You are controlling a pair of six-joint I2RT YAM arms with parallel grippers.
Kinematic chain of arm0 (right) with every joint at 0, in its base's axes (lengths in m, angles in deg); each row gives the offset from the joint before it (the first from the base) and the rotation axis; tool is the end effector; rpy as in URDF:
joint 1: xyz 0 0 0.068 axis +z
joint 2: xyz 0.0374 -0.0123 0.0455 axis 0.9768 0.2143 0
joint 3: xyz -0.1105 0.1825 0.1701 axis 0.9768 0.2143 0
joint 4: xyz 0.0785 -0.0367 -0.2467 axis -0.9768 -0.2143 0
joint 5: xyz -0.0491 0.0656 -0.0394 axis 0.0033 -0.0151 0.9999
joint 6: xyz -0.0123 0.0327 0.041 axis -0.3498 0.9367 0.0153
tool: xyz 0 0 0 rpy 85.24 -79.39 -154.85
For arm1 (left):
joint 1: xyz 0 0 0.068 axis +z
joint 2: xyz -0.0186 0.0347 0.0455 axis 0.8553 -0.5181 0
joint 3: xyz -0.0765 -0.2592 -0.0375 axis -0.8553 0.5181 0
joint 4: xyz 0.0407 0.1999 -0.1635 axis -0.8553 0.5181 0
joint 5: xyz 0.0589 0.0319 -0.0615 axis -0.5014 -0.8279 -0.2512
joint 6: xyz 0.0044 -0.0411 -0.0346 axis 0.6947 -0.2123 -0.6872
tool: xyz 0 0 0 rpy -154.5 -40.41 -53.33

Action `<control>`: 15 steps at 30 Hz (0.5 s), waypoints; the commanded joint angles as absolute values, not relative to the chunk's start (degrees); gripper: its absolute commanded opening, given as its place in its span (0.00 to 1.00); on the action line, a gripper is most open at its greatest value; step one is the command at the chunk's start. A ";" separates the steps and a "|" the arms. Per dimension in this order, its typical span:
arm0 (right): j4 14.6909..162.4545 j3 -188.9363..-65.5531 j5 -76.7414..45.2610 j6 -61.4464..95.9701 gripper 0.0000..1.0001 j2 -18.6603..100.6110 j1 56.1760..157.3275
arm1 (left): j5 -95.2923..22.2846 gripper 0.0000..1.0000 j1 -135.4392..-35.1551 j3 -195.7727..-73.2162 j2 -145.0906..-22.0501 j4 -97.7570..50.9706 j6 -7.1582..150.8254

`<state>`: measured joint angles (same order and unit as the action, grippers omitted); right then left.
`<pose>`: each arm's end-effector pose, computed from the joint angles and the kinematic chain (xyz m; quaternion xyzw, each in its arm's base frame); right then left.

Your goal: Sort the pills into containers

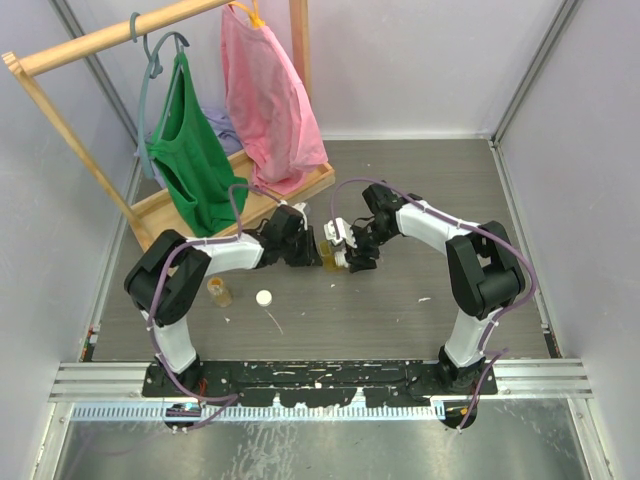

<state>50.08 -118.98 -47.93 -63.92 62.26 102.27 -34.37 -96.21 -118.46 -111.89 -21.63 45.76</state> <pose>0.2992 0.1623 0.1827 -0.7388 0.5688 0.2514 0.2599 0.2869 -0.2277 0.1495 0.0311 0.9274 -0.2881 0.2364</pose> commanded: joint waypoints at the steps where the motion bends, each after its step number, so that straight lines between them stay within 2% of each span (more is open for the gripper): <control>1: 50.38 -121.66 -45.43 -61.77 0.01 61.19 102.27 | -36.24 0.24 -95.80 -119.63 -109.97 -19.86 47.63; 6: 50.55 -122.57 -43.88 -60.25 0.01 61.85 102.40 | -38.50 0.26 -95.71 -116.02 -103.13 -19.72 48.56; 12: 49.22 -124.02 -42.64 -60.72 0.01 62.92 103.13 | -40.32 0.28 -95.71 -109.86 -89.06 -18.77 49.73; 15: 48.85 -124.50 -41.41 -60.91 0.01 63.52 103.70 | -41.93 0.33 -95.70 -107.66 -82.34 -16.10 50.82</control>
<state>49.99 -121.98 -42.82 -61.17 62.85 102.71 -39.05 -96.12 -109.48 -89.85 -17.89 48.41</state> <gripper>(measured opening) 0.588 0.309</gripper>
